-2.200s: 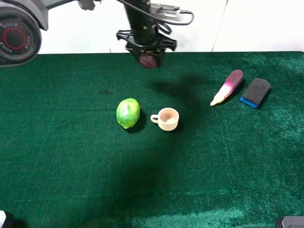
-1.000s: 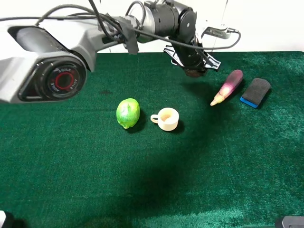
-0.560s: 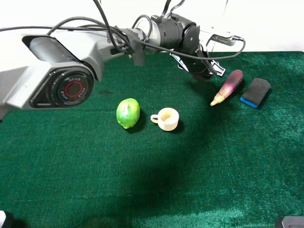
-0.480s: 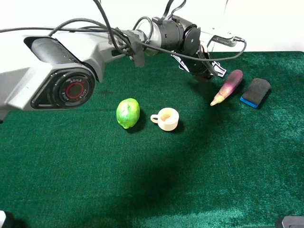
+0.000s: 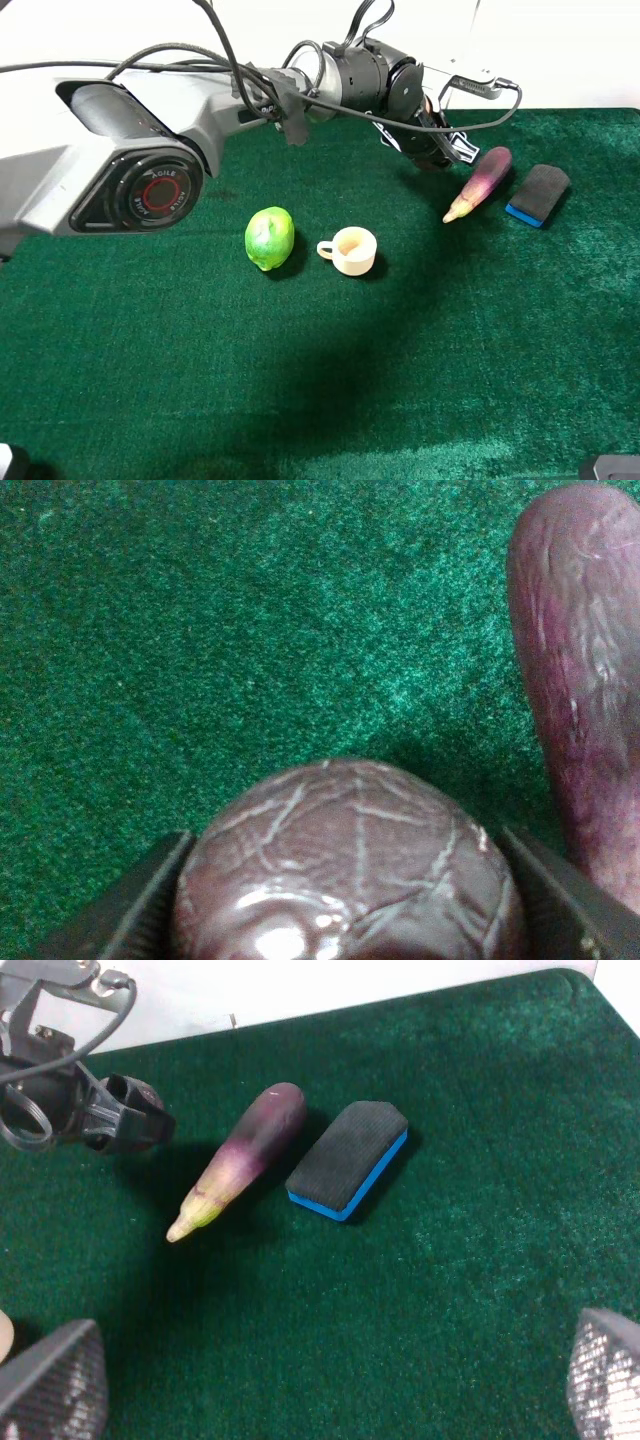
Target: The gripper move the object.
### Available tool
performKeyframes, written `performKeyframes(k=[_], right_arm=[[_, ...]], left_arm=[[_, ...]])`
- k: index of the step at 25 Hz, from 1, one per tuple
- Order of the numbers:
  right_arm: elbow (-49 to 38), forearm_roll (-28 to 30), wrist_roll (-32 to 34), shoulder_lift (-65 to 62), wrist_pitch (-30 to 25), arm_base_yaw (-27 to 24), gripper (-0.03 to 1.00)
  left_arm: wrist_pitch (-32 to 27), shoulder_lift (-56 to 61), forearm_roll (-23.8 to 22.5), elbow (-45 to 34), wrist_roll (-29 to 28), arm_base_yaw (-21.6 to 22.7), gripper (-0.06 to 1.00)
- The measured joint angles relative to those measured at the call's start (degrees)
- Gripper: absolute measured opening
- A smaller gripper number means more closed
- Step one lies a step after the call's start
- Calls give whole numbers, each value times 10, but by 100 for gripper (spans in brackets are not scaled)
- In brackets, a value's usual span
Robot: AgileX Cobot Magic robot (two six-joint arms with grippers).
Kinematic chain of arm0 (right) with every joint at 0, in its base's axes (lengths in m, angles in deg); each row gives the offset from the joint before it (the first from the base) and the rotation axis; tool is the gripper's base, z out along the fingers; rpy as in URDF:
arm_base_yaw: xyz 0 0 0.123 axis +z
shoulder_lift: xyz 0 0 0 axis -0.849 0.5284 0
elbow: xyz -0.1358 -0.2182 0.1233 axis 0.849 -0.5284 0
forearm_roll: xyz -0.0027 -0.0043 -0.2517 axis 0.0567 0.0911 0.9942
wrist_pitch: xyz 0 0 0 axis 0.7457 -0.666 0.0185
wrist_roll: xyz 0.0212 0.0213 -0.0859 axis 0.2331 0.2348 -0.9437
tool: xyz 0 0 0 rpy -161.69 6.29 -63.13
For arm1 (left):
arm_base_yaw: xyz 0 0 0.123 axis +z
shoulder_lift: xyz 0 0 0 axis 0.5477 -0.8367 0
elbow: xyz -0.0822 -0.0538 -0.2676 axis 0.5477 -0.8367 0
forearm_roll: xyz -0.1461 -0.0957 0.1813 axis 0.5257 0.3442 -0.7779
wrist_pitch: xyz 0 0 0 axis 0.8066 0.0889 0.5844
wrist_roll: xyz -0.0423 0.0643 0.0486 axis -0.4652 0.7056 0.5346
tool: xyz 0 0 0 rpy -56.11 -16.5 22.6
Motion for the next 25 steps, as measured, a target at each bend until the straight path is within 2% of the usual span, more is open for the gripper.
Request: performKeyframes(k=[18, 21, 25], right_arm=[[0, 0, 0, 0, 0, 0, 69], [0, 0, 0, 0, 0, 0, 69], [0, 0, 0, 0, 0, 0, 69]], left_arm=[[4, 0, 0, 0, -1, 0, 62], [4, 0, 0, 0, -2, 0, 69], [4, 0, 0, 0, -9, 0, 86]])
